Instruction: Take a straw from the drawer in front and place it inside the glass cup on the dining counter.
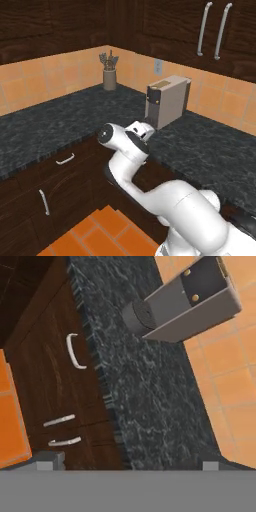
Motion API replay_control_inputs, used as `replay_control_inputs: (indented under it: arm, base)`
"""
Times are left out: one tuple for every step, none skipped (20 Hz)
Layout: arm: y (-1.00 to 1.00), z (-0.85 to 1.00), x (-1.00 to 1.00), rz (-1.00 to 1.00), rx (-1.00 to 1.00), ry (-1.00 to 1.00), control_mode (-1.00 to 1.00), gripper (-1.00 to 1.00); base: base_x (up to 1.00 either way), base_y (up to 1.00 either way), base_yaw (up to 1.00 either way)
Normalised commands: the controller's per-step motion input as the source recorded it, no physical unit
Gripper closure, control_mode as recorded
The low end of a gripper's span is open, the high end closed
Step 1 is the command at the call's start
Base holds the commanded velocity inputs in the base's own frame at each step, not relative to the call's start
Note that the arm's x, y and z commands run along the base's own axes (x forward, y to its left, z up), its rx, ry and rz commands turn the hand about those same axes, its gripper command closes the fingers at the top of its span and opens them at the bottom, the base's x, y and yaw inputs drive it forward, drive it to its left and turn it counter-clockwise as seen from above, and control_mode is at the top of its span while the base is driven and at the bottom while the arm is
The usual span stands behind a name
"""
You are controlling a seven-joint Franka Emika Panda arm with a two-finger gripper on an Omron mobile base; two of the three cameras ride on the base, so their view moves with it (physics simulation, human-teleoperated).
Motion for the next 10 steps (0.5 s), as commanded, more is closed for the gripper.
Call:
replay_control_inputs:
  arm:
    - [0.31,-0.79,0.44,0.0,-0.28,0.0,-1.0,-1.0]
    - [0.25,-0.76,0.49,0.0,-0.27,0.0,-1.0,-1.0]
    - [0.16,-0.69,0.48,0.0,-0.26,0.0,-1.0,-1.0]
    - [0.11,-0.67,0.46,0.0,-0.25,0.0,-1.0,-1.0]
    - [0.09,-0.68,0.46,0.0,-0.24,0.0,-1.0,-1.0]
    - [0.02,-0.66,0.46,0.0,-0.24,0.0,-1.0,-1.0]
    - [0.0,-0.61,0.46,0.0,-0.23,0.0,-1.0,-1.0]
    - [0.0,-0.57,0.46,0.0,-0.22,0.0,-1.0,-1.0]
    - [0.0,-0.56,0.45,0.0,-0.2,0.0,-1.0,-1.0]
    - [0.0,-0.57,0.44,0.0,-0.19,0.0,-1.0,-1.0]
  base:
    - [0.0,0.0,0.0]
    - [0.0,0.0,0.0]
    - [0.0,0.0,0.0]
    - [0.0,0.0,0.0]
    - [0.0,0.0,0.0]
    - [0.0,0.0,0.0]
    - [0.0,0.0,0.0]
    - [0.0,0.0,0.0]
    - [0.0,0.0,0.0]
    - [0.0,0.0,0.0]
